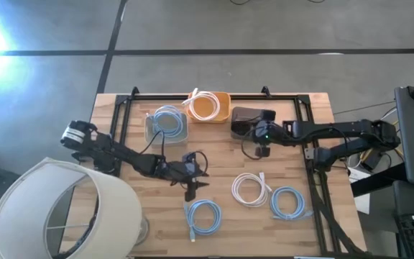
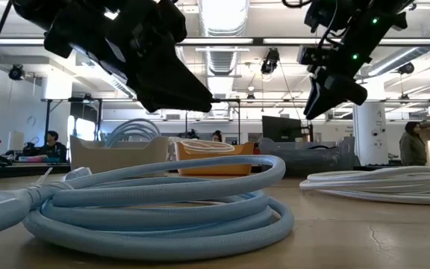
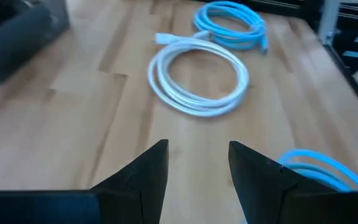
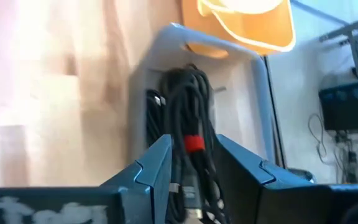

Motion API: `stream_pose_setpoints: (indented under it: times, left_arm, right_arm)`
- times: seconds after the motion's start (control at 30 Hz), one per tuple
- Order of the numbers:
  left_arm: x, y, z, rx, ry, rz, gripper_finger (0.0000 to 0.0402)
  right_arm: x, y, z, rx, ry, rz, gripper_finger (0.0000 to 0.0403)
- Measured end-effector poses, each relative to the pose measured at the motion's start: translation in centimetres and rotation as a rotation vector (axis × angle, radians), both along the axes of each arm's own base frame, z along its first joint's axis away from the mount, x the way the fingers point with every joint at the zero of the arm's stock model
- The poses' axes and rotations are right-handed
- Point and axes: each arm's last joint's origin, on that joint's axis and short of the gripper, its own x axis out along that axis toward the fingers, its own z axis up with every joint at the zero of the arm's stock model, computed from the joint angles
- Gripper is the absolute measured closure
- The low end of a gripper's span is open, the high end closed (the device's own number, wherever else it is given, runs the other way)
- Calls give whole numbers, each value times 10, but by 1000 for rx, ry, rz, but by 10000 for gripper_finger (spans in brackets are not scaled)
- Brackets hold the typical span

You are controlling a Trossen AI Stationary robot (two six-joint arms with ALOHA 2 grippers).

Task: Pick & Place USB Port
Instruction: Put the left light blue hdmi cable into the gray bin

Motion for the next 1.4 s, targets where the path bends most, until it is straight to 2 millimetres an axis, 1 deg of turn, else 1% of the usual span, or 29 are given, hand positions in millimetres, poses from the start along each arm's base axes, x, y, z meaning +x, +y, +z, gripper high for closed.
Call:
stream_pose_setpoints:
  times: [0.1, 0.27, 0.47, 0.6, 0.73, 0.83, 1.0, 1.1, 1.27, 1.33, 1.4]
  left_arm:
    - [2, -6, -6, -28, 5, -48, 229]
    - [10, -20, -23, -62, 50, -161, 229]
    - [25, -33, -39, -42, 92, -198, 229]
    - [29, -40, -49, -57, 123, -246, 229]
    - [27, -41, -58, -46, 178, -256, 229]
    - [24, -39, -64, -14, 236, -227, 229]
    - [22, -37, -66, 37, 261, -216, 233]
    - [22, -37, -66, 59, 256, -224, 260]
    - [23, -35, -66, 121, 249, -242, 341]
    - [24, -34, -65, 157, 238, -209, 368]
    - [24, -30, -64, 197, 234, -143, 380]
  right_arm:
    - [3, 8, 0, 10, -18, 18, 289]
    - [5, 17, 0, 12, -32, 56, 285]
    - [6, 21, 0, 36, -55, 38, 288]
    - [6, 22, 0, 41, -60, 34, 294]
    - [6, 22, 0, 45, -64, 29, 298]
    - [6, 22, 0, 61, -76, 14, 297]
    - [6, 22, 0, 67, -86, 5, 290]
    - [6, 22, 0, 67, -86, 5, 289]
    - [6, 22, 0, 67, -86, 5, 296]
    - [7, 22, 0, 67, -87, 5, 299]
    - [7, 22, 0, 69, -87, 6, 302]
